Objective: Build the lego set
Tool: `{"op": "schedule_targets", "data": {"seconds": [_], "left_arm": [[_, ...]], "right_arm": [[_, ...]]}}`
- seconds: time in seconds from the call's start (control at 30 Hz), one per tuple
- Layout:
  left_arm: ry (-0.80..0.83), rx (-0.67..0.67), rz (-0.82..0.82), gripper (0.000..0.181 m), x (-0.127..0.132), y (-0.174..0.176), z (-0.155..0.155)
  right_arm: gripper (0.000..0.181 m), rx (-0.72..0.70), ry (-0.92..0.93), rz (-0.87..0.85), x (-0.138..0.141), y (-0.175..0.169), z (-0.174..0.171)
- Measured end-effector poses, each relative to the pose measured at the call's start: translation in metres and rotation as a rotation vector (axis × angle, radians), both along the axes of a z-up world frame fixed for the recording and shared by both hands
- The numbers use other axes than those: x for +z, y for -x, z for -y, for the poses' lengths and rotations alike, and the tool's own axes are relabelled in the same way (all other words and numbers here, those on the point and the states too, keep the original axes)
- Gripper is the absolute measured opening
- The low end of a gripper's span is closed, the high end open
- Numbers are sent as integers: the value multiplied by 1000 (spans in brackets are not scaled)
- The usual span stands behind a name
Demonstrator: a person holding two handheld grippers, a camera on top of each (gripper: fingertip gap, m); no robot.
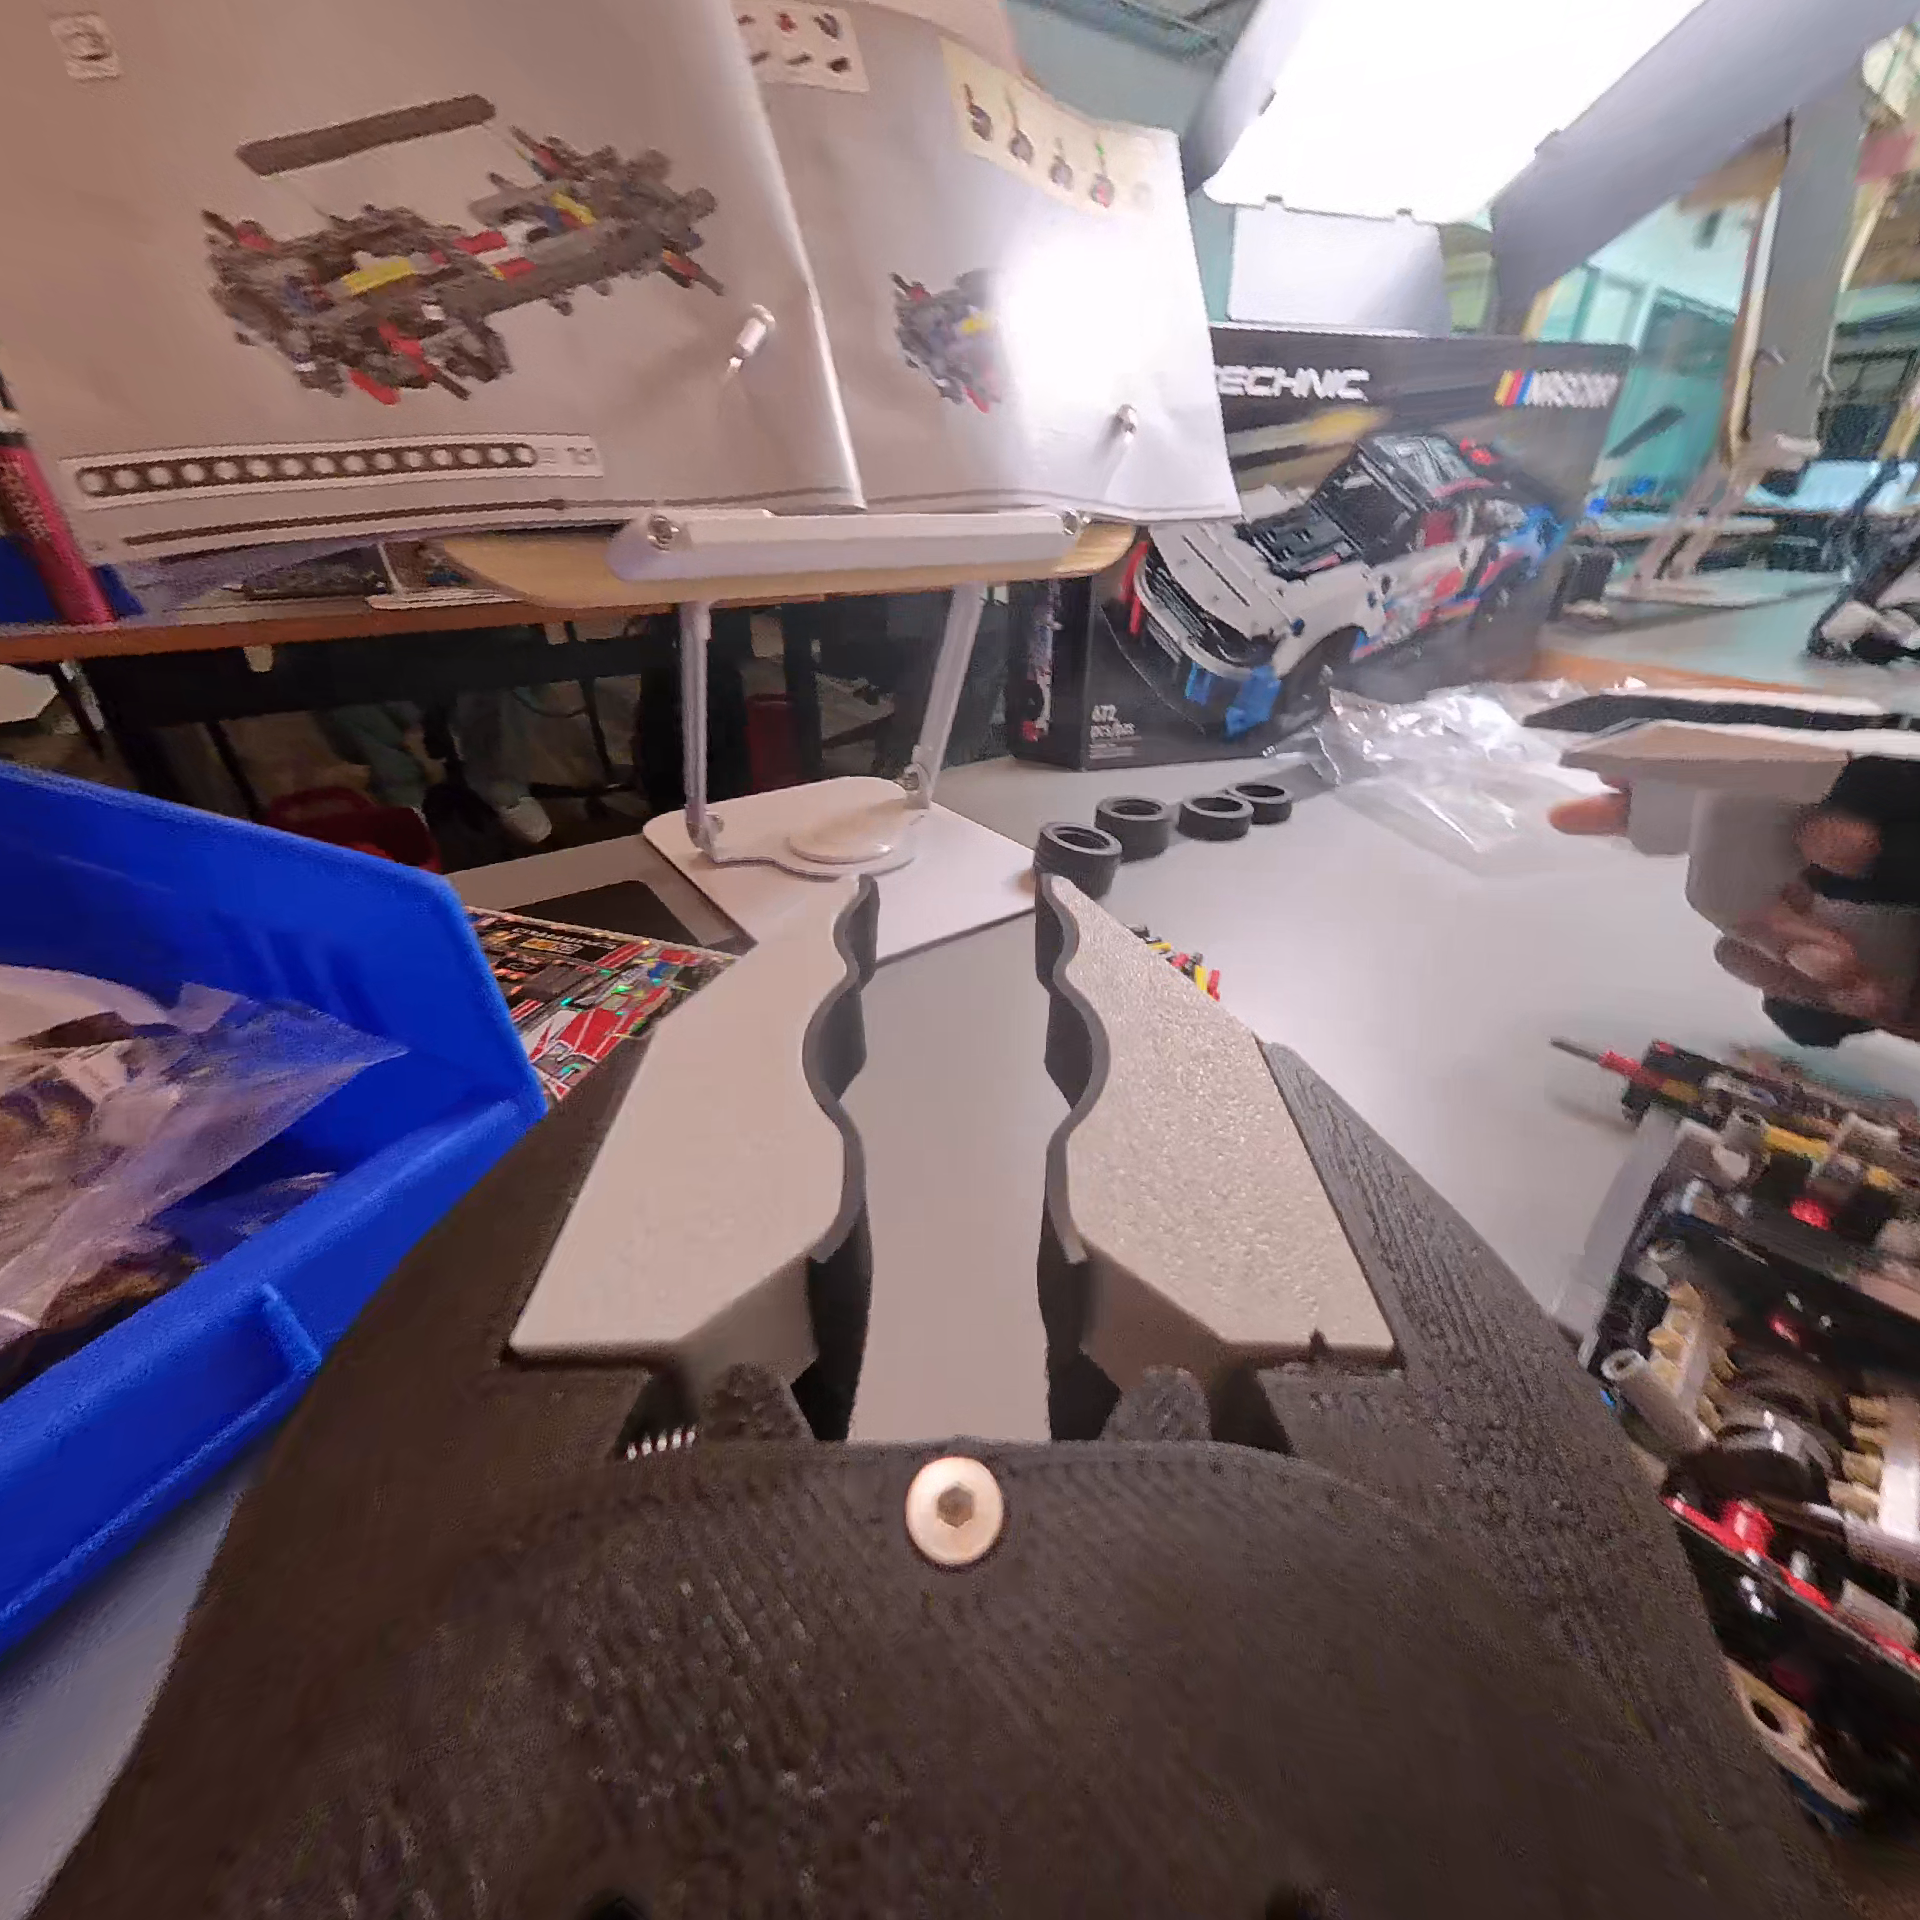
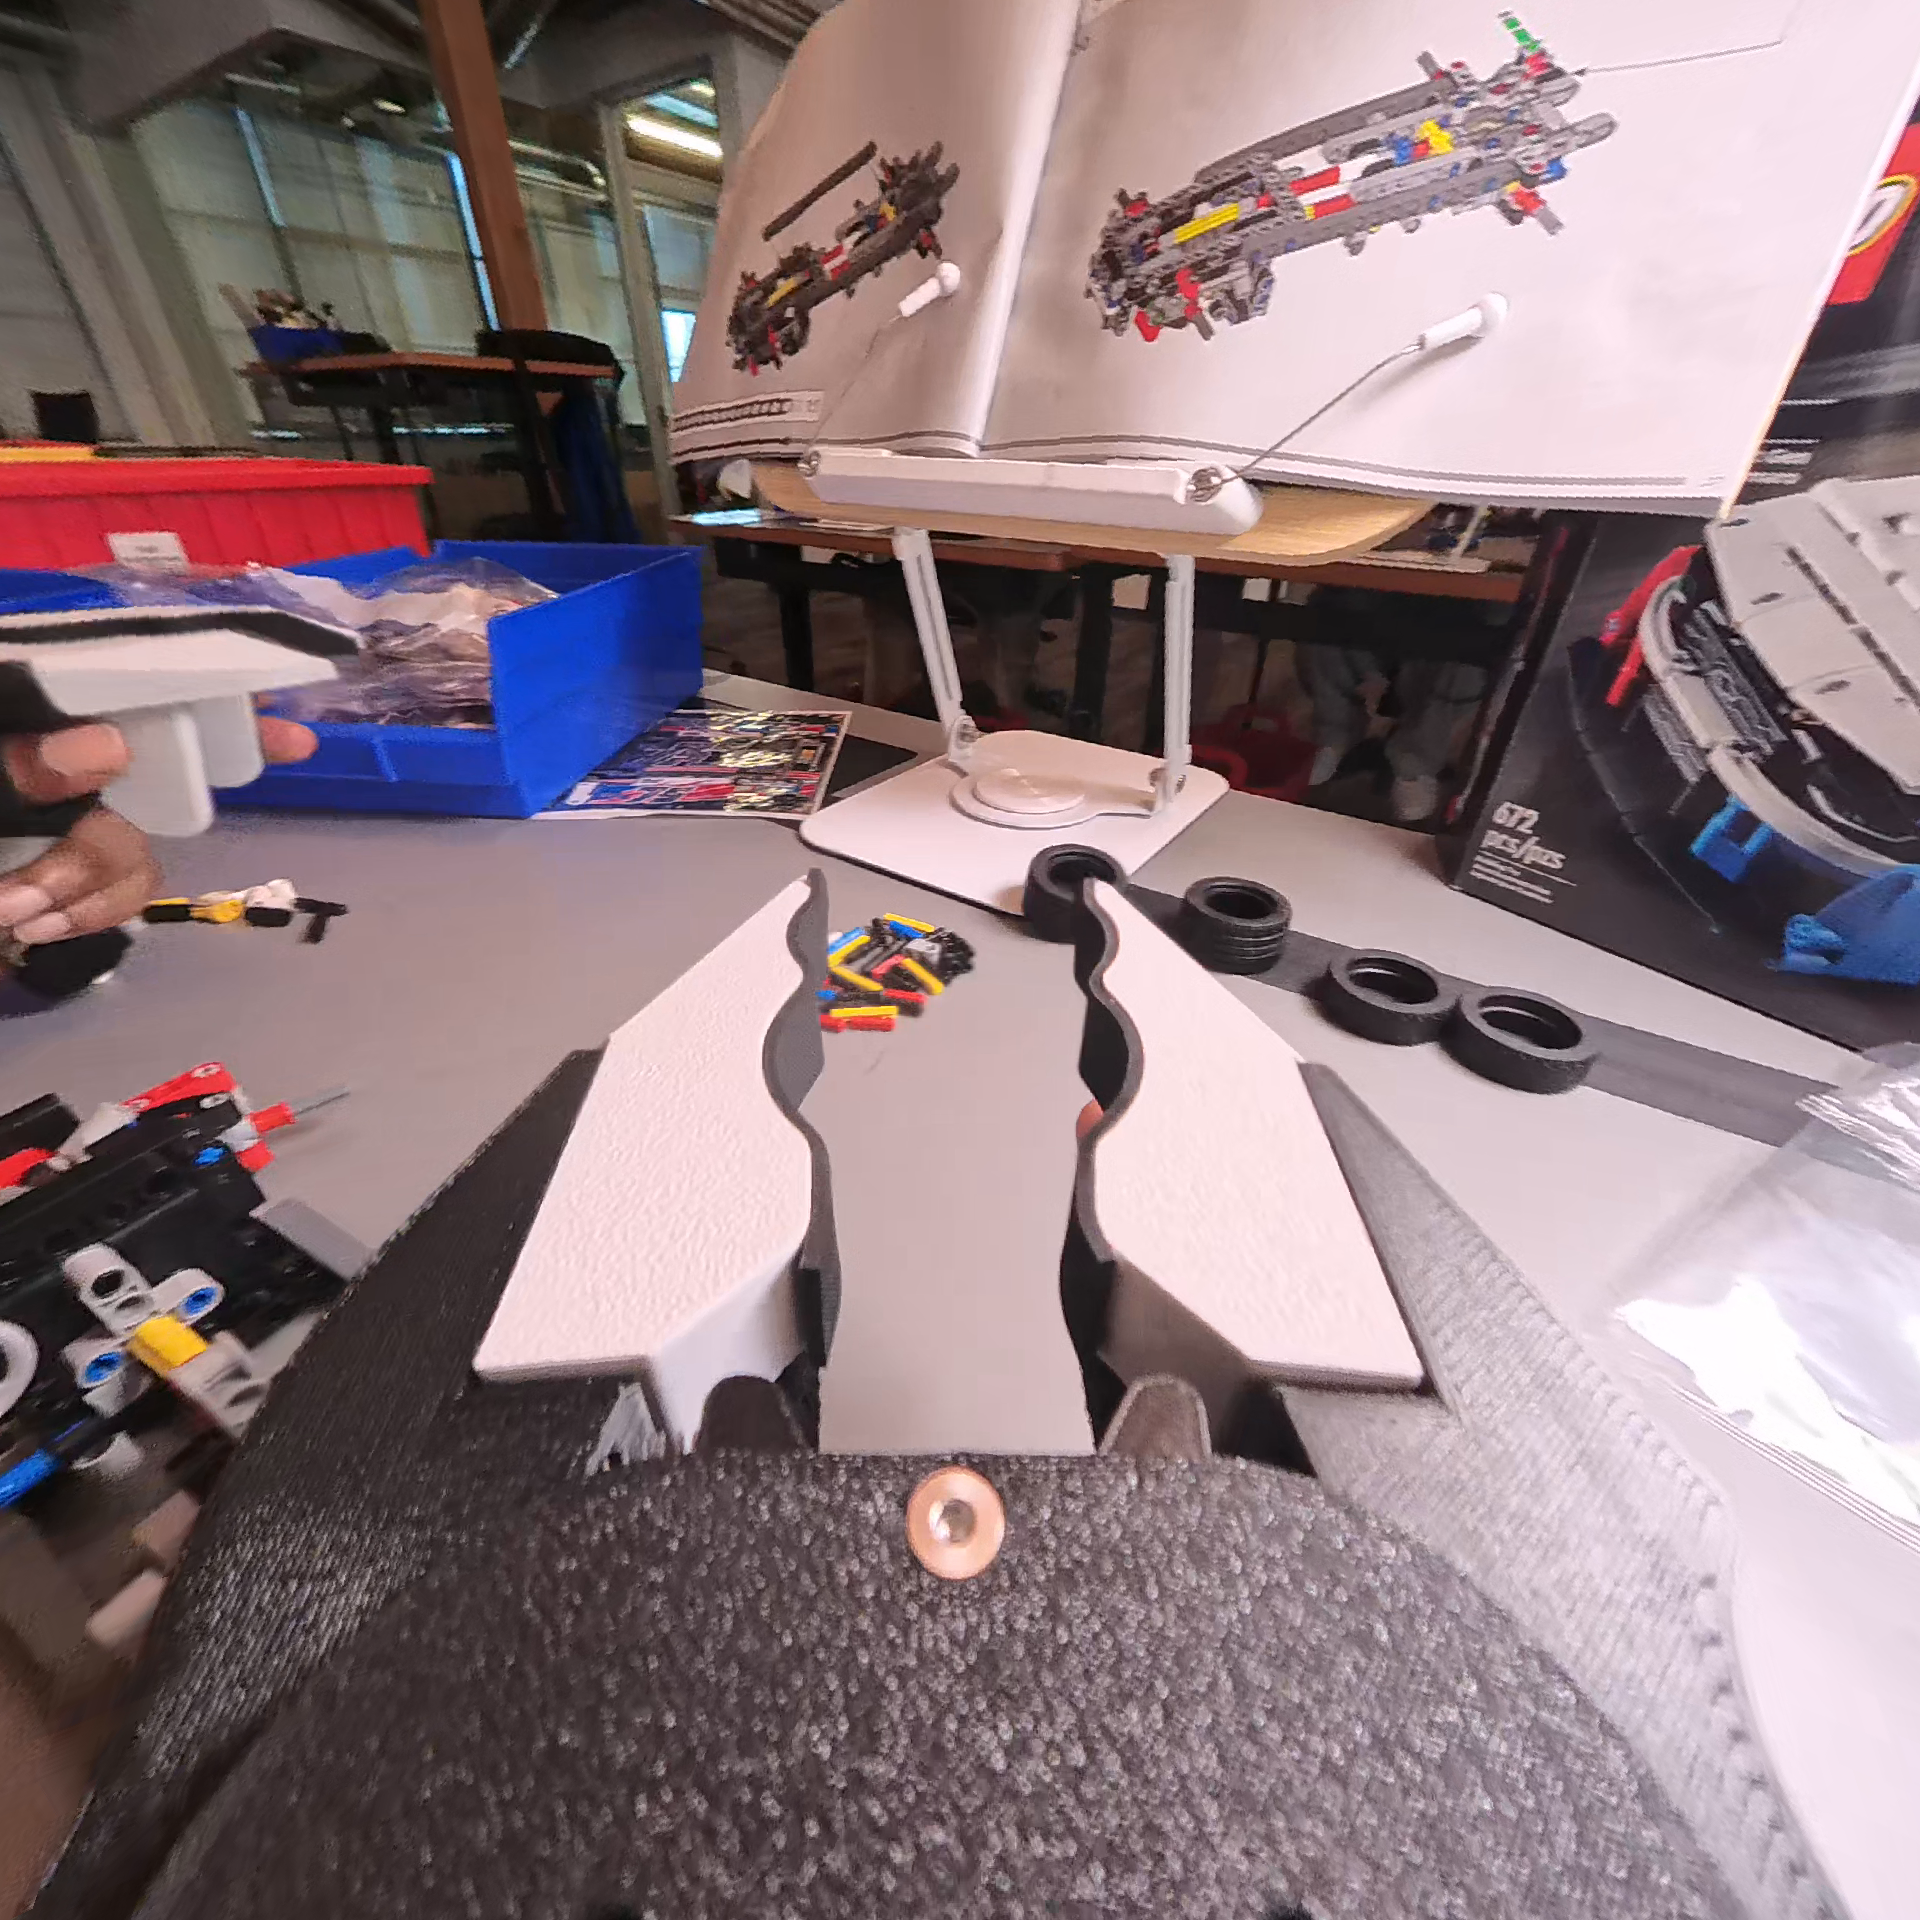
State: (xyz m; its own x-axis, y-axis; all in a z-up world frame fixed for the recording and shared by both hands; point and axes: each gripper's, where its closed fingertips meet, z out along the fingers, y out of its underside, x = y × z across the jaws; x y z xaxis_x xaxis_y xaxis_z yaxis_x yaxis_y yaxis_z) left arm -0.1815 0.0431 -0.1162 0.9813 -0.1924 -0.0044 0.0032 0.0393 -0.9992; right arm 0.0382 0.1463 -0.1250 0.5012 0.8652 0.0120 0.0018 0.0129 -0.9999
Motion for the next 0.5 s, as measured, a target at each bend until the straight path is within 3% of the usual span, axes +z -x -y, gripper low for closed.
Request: {"op": "schedule_targets", "data": {"seconds": [0.2, 0.5], "left_arm": [[-44, 48, 105, 34, 7, 30, 4], [-42, -79, 68, 39, 14, -3, 13]], "right_arm": [[46, -50, 37, -27, -4, -13, -17], [47, 1, -42, -24, 13, -13, 1]]}}
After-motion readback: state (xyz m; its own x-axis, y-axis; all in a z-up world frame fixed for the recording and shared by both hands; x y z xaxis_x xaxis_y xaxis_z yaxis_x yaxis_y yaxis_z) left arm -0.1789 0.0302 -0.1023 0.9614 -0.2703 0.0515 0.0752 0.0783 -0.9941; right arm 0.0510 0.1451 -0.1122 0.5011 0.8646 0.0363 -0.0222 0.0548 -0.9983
